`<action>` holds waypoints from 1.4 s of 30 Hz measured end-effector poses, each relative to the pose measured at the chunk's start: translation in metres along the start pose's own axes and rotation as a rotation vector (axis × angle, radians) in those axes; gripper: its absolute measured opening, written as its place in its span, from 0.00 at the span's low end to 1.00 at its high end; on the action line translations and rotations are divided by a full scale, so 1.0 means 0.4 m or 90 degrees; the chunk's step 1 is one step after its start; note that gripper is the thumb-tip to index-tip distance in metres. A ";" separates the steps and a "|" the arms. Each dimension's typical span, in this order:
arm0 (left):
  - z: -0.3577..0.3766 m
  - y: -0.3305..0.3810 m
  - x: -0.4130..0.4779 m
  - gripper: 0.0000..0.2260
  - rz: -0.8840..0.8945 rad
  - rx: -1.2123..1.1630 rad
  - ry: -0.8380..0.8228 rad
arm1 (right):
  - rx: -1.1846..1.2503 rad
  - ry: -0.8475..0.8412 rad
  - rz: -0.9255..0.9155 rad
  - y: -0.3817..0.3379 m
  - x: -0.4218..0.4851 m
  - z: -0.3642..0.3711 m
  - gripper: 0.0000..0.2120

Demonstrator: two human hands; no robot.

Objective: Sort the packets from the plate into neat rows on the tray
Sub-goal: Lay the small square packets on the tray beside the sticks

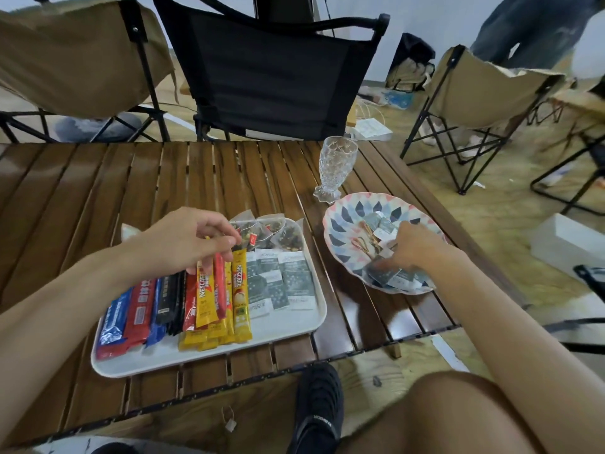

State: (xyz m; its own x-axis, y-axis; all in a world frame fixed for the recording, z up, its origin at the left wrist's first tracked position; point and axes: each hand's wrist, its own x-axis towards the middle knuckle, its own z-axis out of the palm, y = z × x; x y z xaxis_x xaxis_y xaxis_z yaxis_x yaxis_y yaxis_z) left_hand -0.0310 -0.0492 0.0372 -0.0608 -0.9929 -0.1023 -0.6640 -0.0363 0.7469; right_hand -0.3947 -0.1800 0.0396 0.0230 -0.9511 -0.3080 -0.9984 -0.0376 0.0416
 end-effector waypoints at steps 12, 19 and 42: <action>-0.004 -0.013 -0.009 0.05 -0.006 -0.002 0.000 | 0.040 -0.069 -0.031 0.030 -0.007 -0.022 0.24; -0.019 -0.026 -0.028 0.05 -0.012 -0.011 0.005 | 0.151 0.086 -0.066 0.015 -0.021 -0.044 0.15; -0.021 -0.020 -0.075 0.15 -0.093 -0.190 -0.072 | 0.849 -0.199 -0.286 -0.436 -0.145 0.054 0.14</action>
State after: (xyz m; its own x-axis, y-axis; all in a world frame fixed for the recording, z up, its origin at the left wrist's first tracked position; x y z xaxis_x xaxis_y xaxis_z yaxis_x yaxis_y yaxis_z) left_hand -0.0177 -0.0202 0.0399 -0.0749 -0.9565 -0.2820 -0.4250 -0.2252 0.8768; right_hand -0.2229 -0.1116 0.0296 0.5052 -0.8242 -0.2559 -0.2172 0.1656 -0.9620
